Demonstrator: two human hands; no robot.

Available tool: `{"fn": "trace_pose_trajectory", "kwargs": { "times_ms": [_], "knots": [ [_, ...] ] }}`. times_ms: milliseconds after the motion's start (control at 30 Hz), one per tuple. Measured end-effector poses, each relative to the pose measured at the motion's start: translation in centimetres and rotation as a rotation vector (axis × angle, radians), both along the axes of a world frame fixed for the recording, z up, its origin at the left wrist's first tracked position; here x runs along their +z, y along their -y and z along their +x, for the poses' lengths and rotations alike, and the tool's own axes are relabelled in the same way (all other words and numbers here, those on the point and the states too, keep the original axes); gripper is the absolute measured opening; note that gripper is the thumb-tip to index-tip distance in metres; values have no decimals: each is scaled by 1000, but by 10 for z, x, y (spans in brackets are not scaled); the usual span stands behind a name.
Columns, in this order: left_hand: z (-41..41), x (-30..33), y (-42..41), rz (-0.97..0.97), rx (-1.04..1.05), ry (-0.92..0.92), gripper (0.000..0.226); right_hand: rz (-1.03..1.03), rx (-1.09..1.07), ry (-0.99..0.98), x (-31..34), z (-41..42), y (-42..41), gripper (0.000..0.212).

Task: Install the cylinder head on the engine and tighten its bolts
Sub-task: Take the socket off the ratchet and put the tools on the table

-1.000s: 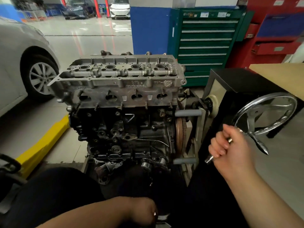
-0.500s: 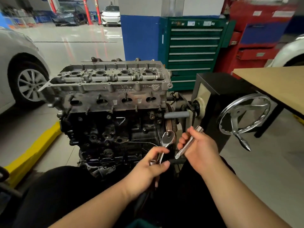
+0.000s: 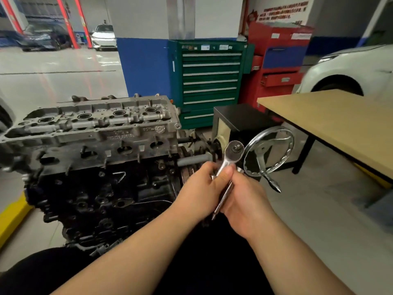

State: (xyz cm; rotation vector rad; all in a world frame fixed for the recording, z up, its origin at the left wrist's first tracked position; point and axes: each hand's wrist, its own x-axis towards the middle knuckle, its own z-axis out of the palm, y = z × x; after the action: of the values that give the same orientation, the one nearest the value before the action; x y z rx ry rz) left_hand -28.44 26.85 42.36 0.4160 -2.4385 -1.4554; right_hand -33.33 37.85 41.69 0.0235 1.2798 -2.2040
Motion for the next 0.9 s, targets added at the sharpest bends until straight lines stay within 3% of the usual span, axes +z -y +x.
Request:
{"fn": "trace_pose_trajectory", "kwargs": {
  "times_ms": [100,200,367,567,733,833,900],
  "knots": [
    [-25,18,-29,-179,-108,113,53,-64,-18,70,5,-18,-28,44],
    [-48,30,-63,-502,-217,196,54,-165,-39,150,12,-30,-65,47],
    [-69,43,-118,-1116,-346,25,39,-297,-86,115,19,-33,-111,47],
    [-103,96,-198,-1178,-315,-199,27,-507,-301,-11,53,-62,-183,28],
    [-124,119,-264,-1292,-286,-391,35,-649,-395,-86,80,-74,-244,33],
    [-140,127,-293,-1299,-410,-515,45,-682,-480,-107,89,-74,-275,26],
    [-152,134,-309,-1233,-558,-495,55,-757,-498,-125,92,-77,-296,22]
  ]
}}
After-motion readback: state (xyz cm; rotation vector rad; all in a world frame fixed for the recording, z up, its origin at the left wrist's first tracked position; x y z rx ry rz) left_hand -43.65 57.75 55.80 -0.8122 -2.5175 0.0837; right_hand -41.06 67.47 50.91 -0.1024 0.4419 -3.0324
